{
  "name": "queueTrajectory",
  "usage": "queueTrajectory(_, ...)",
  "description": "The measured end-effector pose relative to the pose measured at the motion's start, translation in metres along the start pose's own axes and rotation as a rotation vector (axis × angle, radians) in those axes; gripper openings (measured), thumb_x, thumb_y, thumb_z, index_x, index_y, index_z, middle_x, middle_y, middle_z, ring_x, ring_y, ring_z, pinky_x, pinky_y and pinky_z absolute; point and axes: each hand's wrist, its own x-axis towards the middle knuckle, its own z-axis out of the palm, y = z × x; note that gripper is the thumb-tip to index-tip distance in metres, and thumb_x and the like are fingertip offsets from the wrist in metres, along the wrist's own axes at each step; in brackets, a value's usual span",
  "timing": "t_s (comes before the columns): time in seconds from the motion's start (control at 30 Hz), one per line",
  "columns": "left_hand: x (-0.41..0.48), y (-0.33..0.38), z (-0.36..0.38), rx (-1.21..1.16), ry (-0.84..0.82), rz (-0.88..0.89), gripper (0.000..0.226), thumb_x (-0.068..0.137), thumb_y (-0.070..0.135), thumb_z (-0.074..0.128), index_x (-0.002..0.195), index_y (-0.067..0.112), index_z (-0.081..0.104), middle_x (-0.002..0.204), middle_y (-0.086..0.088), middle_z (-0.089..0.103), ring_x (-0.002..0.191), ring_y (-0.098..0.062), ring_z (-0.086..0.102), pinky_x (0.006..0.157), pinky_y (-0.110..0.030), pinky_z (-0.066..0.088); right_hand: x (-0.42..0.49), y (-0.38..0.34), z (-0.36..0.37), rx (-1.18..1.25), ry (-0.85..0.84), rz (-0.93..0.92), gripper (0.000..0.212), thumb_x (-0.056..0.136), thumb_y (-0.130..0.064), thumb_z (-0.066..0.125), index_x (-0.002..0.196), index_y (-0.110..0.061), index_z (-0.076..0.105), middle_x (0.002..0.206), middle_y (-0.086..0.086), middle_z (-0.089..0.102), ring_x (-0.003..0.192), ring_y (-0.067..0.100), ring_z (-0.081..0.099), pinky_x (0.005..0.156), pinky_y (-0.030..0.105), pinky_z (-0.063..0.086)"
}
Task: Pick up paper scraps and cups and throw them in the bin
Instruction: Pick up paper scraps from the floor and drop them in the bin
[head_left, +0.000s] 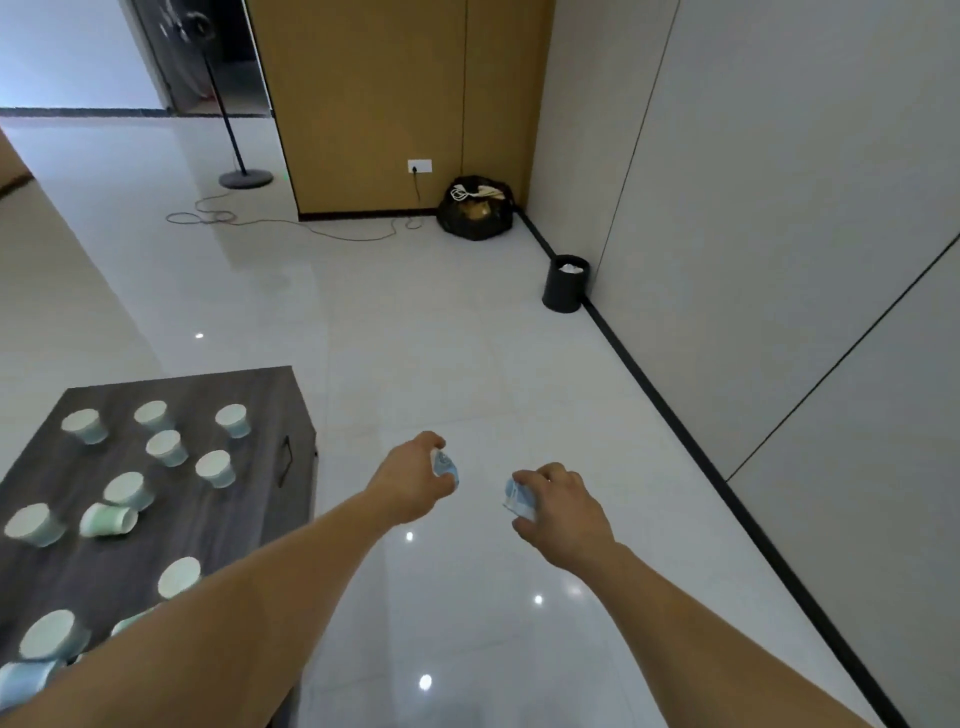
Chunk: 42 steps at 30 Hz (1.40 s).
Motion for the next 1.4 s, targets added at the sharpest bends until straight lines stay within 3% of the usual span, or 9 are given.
queueTrajectory(0.3,0.191,0.115,0.045,0.061,-0.056,0.117,0.057,0.083,0.032,0.068,0.133,0.018,0.047,0.124,-0.006,0.058,0.097,-0.018,0.056,0.076,-0.024,0.044,0.146,0.119,-0.063,0.043,0.096,0.08,0.06,0.088,-0.037,0.064,0.144,-0.03,0.04,0.135,0.001,0.041,0.122,0.021,0.039,0.093,0.032,0.045)
queueTrajectory(0.5,0.3,0.178,0.058,0.066,-0.044,0.118,0.057,0.084,0.034,0.068,0.134,0.018,0.046,0.127,-0.006,0.058,0.104,-0.021,0.057,0.081,-0.025,0.045,0.236,0.194,-0.125,0.014,0.118,0.077,0.059,0.088,-0.036,0.063,0.142,-0.031,0.041,0.135,0.0,0.041,0.121,0.022,0.039,0.091,0.033,0.045)
queueTrajectory(0.67,0.378,0.204,0.07,0.065,-0.093,0.098,0.057,0.084,0.033,0.068,0.134,0.019,0.046,0.125,-0.006,0.058,0.096,-0.018,0.055,0.079,-0.026,0.047,0.304,0.241,-0.146,0.001,0.094,0.107,0.058,0.089,-0.037,0.063,0.142,-0.031,0.041,0.135,-0.001,0.042,0.12,0.021,0.04,0.09,0.033,0.045)
queueTrajectory(0.83,0.486,0.224,0.078,0.051,-0.114,0.112,0.055,0.085,0.032,0.067,0.134,0.017,0.046,0.124,-0.007,0.059,0.101,-0.021,0.057,0.082,-0.025,0.046,0.397,0.276,-0.163,-0.025,0.071,0.117,0.057,0.089,-0.036,0.061,0.143,-0.03,0.041,0.135,-0.001,0.042,0.121,0.021,0.04,0.09,0.033,0.045)
queueTrajectory(1.2,0.722,0.265,0.051,-0.019,-0.132,0.106,0.054,0.086,0.031,0.065,0.135,0.02,0.044,0.124,-0.006,0.057,0.091,-0.017,0.056,0.069,-0.023,0.047,0.626,0.331,-0.235,-0.067,0.056,0.156,0.059,0.09,-0.036,0.061,0.145,-0.031,0.038,0.137,-0.002,0.039,0.126,0.021,0.036,0.094,0.032,0.043)
queueTrajectory(1.4,0.835,0.302,0.051,0.016,-0.127,0.088,0.055,0.087,0.03,0.065,0.136,0.02,0.043,0.127,-0.007,0.056,0.096,-0.019,0.056,0.078,-0.025,0.05,0.739,0.378,-0.258,-0.036,0.067,0.137,0.059,0.089,-0.037,0.061,0.143,-0.031,0.04,0.136,-0.002,0.04,0.125,0.021,0.037,0.094,0.033,0.044)
